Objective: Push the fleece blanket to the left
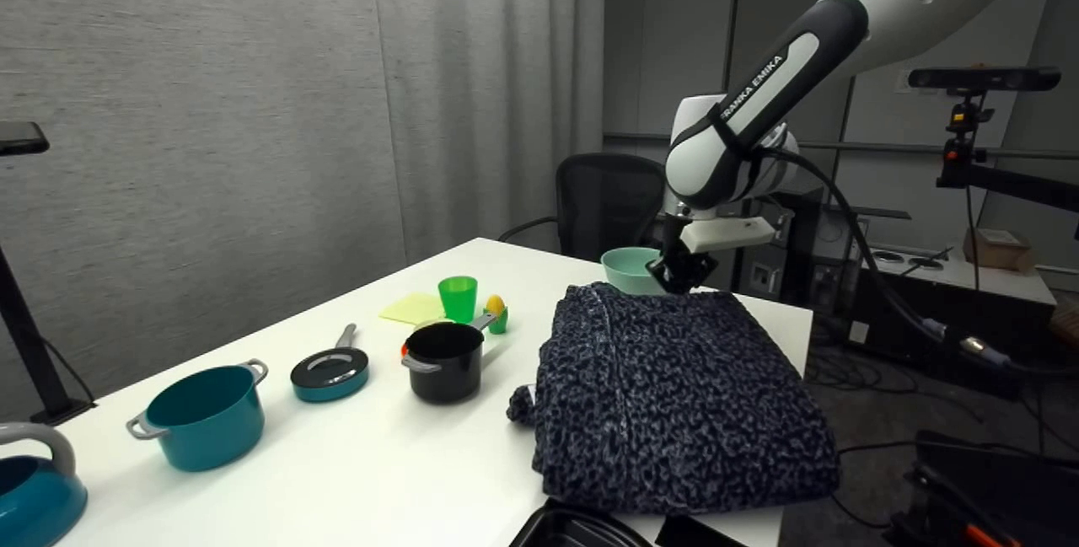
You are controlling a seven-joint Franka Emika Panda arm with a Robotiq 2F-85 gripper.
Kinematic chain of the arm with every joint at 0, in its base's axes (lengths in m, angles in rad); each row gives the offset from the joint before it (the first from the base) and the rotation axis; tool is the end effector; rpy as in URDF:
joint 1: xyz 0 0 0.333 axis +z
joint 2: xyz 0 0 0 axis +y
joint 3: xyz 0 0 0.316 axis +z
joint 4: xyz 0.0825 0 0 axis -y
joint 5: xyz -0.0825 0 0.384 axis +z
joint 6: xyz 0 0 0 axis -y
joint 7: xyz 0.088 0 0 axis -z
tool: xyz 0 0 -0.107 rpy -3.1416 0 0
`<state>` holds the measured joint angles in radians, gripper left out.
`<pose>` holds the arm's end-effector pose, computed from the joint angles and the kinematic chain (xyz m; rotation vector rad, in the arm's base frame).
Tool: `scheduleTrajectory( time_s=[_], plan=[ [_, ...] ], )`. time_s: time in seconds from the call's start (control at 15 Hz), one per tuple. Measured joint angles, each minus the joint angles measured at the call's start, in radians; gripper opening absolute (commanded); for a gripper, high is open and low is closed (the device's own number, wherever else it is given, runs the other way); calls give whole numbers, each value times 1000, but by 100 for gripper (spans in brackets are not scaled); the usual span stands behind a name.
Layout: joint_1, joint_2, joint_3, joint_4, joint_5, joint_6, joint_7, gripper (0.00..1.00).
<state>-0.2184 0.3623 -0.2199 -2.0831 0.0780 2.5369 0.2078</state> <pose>0.5411 -0.2514 0.2640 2.9146 -1.0479 0.1518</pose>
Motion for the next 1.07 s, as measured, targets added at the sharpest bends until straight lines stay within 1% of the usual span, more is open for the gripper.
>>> scheduleTrajectory(
  time_s=[0.2,0.4,0.53,0.87,1.07],
  plan=[
    [-3,-29,-62,0,-52,-30,4,0],
    [-9,-72,-101,-27,-77,-79,4,0],
    [-10,-107,-106,-69,-83,-121,1,0],
    [-9,-192,-85,-186,-75,-270,-5,0],
    [-9,-225,-76,-242,-75,-305,-18,0]
  ],
)
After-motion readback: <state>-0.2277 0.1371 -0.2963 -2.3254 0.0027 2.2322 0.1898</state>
